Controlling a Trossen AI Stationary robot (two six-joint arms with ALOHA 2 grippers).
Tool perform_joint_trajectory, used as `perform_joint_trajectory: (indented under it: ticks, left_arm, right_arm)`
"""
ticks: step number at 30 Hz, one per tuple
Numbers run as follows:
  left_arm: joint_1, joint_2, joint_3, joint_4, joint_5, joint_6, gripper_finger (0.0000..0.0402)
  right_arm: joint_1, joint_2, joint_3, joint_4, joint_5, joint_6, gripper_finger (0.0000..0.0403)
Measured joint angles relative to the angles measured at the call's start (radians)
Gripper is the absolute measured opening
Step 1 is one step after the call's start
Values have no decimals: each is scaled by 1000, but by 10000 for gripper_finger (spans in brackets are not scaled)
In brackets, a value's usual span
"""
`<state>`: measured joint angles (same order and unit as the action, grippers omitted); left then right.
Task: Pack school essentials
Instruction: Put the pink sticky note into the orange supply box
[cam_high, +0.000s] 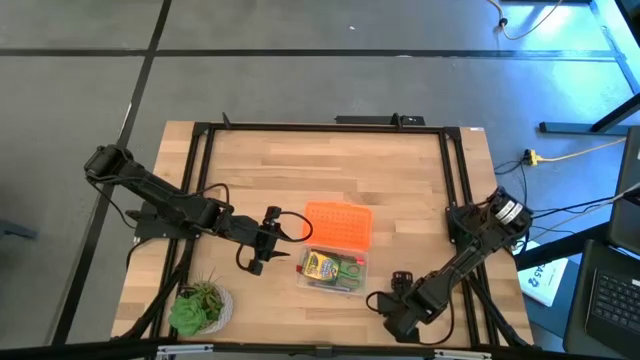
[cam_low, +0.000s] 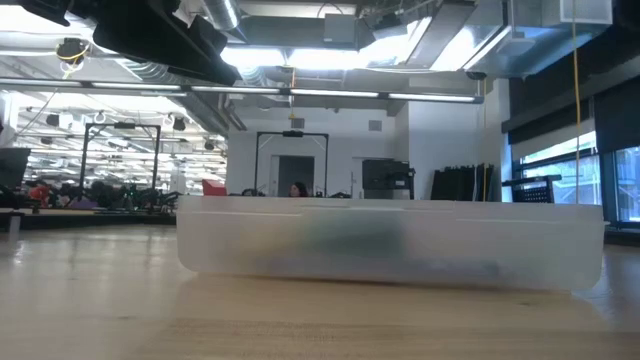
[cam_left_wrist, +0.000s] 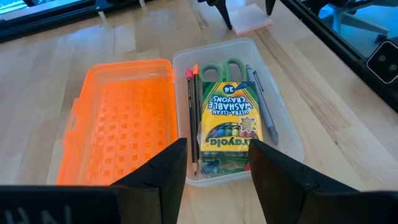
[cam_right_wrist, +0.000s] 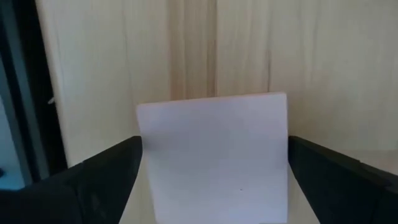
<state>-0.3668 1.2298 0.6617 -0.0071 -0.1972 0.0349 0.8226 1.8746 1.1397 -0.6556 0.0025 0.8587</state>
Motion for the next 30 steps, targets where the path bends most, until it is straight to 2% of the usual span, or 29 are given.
perform_joint_trajectory:
  ticks: [12,22,30]
  left_arm:
    - [0,0,0,0,0,0,164]
    - [0,0,0,0,0,0,164]
    - [0,0,0,0,0,0,164]
  right_arm:
    - [26,19,3,0,42,-2,399]
    - [64,22,0,-14,163,-7,399]
    - [66,22,0,-17,157,3,385]
